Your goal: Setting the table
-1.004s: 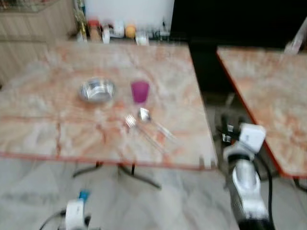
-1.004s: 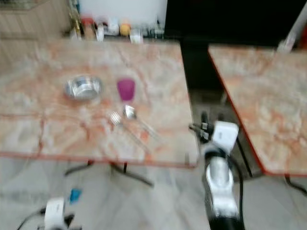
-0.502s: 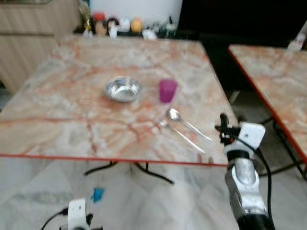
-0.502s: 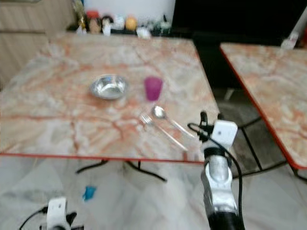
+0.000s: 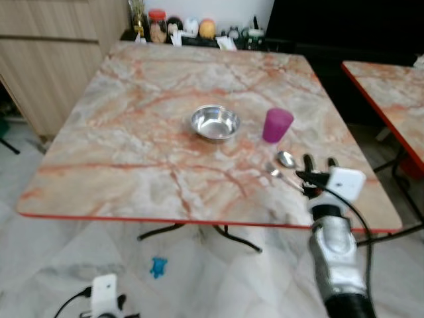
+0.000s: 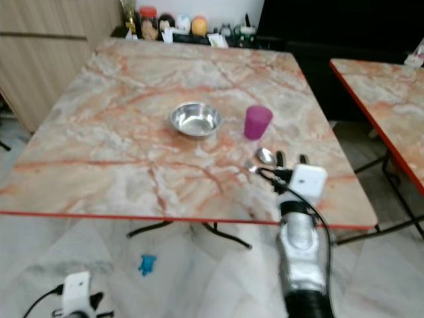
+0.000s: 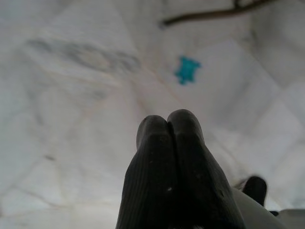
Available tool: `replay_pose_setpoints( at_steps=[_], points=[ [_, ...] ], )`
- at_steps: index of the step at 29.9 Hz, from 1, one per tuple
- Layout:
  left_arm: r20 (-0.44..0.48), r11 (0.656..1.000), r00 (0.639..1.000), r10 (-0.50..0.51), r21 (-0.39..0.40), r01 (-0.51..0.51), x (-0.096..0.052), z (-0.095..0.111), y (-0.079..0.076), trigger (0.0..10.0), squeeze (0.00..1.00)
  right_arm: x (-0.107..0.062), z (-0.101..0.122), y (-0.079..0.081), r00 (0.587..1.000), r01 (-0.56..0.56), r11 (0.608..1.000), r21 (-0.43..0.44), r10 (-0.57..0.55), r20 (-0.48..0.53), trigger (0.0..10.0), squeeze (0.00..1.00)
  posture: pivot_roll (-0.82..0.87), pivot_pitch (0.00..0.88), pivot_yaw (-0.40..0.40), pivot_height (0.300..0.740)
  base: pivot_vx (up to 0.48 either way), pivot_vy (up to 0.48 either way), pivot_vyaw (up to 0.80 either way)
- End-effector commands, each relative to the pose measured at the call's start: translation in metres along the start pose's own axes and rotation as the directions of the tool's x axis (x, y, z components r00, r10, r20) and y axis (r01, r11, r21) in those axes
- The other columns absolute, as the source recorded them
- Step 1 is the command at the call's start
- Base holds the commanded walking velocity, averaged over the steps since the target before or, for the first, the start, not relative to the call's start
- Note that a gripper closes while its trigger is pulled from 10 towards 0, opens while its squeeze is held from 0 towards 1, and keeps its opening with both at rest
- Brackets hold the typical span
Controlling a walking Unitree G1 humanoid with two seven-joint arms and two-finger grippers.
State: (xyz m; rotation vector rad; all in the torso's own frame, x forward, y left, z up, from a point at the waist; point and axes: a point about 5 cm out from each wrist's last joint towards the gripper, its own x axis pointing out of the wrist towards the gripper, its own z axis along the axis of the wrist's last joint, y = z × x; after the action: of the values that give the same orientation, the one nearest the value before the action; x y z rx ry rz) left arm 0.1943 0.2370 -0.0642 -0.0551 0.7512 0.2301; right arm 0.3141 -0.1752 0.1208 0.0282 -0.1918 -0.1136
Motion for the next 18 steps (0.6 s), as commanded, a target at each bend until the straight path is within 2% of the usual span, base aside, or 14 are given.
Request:
replay_pose_setpoints(
  at_steps=[1, 18],
  points=[
    [-0.053, 1.000, 0.998, -0.014, -0.012, 0.014, -0.0033, -0.0145, -0.0062, 10.0, 0.00, -0.0010, 0.0004, -0.0109, 1.000, 0.027, 1.000, -0.014, -0.027, -0.003, 10.0, 0.00, 0.11, 0.106, -0.076, 0.740, 0.000, 0.364, 0.00],
    [-0.059, 1.000, 0.998, -0.016, -0.012, 0.016, -0.0043, -0.0172, -0.0059, 10.0, 0.00, -0.0026, -0.0011, -0.0106, 1.000, 0.024, 1.000, -0.013, -0.024, -0.012, 10.0, 0.00, 0.11, 0.108, -0.079, 0.740, 0.000, 0.372, 0.00]
  ],
)
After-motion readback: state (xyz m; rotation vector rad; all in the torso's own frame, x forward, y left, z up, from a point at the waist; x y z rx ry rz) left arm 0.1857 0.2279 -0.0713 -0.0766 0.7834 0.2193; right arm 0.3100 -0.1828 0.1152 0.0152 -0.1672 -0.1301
